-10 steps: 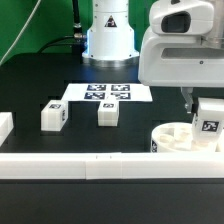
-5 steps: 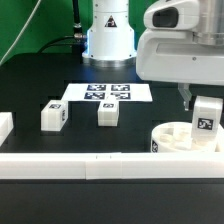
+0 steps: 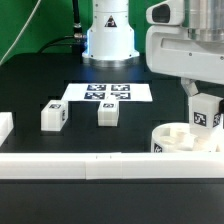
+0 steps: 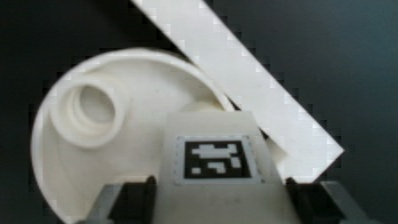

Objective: Assemble stool

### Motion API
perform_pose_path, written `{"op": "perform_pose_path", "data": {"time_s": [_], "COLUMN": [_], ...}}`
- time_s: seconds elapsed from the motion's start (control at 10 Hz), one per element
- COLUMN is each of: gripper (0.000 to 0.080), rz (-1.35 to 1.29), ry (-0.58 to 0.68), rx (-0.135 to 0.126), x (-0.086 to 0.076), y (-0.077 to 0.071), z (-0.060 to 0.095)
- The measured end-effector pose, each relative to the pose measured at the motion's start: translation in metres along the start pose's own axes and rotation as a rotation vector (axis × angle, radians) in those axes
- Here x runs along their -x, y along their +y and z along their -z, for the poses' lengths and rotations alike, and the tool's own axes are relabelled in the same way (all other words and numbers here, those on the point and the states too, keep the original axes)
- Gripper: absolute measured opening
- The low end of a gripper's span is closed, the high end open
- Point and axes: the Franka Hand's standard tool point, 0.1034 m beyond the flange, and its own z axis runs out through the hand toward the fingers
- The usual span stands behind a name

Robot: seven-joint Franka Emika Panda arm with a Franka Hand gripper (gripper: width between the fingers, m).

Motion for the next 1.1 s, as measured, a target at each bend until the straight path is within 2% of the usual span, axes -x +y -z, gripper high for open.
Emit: {"op": "perform_pose_path", "data": {"time_s": [0.5, 0.6, 0.8, 1.1], "gripper": [0.034, 0.034, 0.034, 0.034], "rz": [-0.273, -0.432, -0.671, -0.816], "ry": [-0.021, -0.035, -0.054, -0.08], "rx": [-0.009, -0.031, -0.096, -0.106], "x": [0.0021, 0.0019, 0.0032, 0.0064], "y": [-0.0008, -0.0013, -0.0018, -0.0043], "z": [-0.0007, -0.0011, -0.0023, -0.0026]}}
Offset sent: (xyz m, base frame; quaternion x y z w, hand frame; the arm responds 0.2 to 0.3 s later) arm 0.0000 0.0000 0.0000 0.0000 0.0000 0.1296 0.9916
